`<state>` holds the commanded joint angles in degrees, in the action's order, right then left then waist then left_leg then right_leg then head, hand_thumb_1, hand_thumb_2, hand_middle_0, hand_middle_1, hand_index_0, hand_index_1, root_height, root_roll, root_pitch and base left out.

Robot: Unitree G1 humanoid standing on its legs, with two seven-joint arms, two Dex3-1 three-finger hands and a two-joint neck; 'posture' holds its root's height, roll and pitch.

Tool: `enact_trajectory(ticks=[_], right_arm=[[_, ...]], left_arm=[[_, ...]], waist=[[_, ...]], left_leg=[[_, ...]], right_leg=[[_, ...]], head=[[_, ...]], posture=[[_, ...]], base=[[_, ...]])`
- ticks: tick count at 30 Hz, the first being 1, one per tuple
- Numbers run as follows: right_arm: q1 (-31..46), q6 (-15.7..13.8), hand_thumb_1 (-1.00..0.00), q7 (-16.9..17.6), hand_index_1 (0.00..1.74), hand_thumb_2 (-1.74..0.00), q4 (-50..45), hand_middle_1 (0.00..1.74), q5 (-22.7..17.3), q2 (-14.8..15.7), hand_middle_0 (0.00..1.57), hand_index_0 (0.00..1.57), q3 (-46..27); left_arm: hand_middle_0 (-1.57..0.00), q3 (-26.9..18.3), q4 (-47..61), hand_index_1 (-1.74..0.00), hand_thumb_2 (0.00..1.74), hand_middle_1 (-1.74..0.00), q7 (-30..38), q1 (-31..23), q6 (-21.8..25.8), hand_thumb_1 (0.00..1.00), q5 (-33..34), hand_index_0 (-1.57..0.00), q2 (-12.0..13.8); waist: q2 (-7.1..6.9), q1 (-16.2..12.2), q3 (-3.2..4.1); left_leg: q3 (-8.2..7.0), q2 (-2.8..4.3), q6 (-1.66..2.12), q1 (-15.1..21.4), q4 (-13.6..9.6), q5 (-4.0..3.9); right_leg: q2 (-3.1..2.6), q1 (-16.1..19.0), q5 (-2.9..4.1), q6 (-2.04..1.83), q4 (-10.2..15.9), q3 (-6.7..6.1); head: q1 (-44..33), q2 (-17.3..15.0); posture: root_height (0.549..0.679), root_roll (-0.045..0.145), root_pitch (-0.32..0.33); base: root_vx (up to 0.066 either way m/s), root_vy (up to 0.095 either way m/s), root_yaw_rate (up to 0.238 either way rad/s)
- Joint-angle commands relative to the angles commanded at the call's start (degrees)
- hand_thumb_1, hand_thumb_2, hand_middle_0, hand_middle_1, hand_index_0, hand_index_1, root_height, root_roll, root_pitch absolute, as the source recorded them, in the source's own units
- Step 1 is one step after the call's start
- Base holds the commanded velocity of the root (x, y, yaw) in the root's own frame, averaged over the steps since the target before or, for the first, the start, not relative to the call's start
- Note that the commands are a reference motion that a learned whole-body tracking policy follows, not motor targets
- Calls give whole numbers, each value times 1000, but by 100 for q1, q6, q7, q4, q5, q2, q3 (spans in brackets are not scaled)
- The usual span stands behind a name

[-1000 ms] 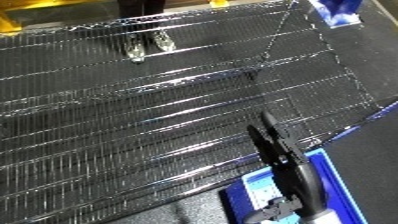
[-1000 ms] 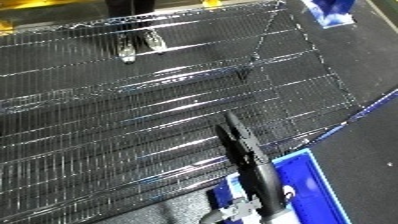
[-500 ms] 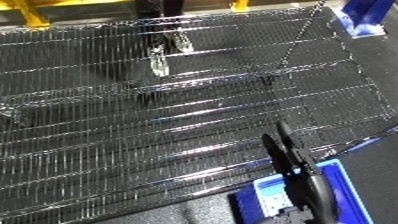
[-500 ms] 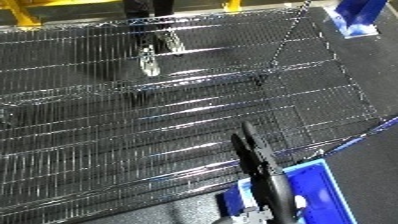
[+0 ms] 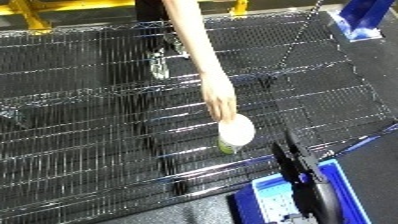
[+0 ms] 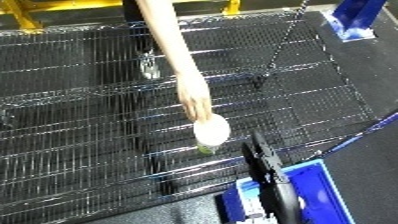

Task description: Pick up the object and place it into the box

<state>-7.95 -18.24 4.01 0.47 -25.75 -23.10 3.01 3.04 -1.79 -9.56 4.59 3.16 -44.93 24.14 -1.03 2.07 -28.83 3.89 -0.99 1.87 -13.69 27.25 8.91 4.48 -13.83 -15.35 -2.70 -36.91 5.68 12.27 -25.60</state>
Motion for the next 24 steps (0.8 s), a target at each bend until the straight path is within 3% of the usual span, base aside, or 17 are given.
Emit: enact_trajectory(ticks=[10, 16, 20, 24], right_arm=[[-33, -188, 0, 403, 0, 0, 248, 0, 134, -28, 0, 0, -45], [-258, -282, 0, 941, 0, 0, 429, 0, 382, -152, 0, 0, -121], [-493, -277, 0, 1474, 0, 0, 504, 0, 479, -231, 0, 0, -210], [-620, -264, 0, 1653, 0, 0, 635, 0, 522, -280, 0, 0, -266]], left_arm=[[-1570, 36, -26, -1740, 1740, -1740, 11, 11, 48, 1000, 51, -1570, 29], [-1570, 45, -27, -1740, 1740, -1740, 39, 69, 52, 1000, 95, -1570, 92], [-1570, 76, -7, -1740, 1740, -1740, 80, 145, -8, 1000, 91, -1570, 122], [-1570, 137, -59, -1740, 1740, -1740, 57, 179, -18, 1000, 110, -1570, 136]], waist=[[15, -10, -54], [84, 14, -96], [131, 18, -96], [171, 9, -96]], left_leg=[[-25, -21, -28, -73, 65, 51], [-34, -62, -48, -168, 173, 104], [-35, -97, -68, -308, 283, 152], [-31, -116, -86, -378, 376, 202]], right_leg=[[34, -100, 45, -49, -17, -29], [70, -207, 57, -54, -97, -42], [77, -350, 55, -46, -186, -66], [92, -445, 59, -50, -276, -98]], head=[[122, 37], [346, 315], [442, 236], [487, 221]], posture=[[656, 46, -55], [655, 47, -52], [654, 48, -42], [652, 47, -41]], base=[[-3, 0, -17], [6, -4, -4], [-21, 12, -22], [14, 5, -10]])
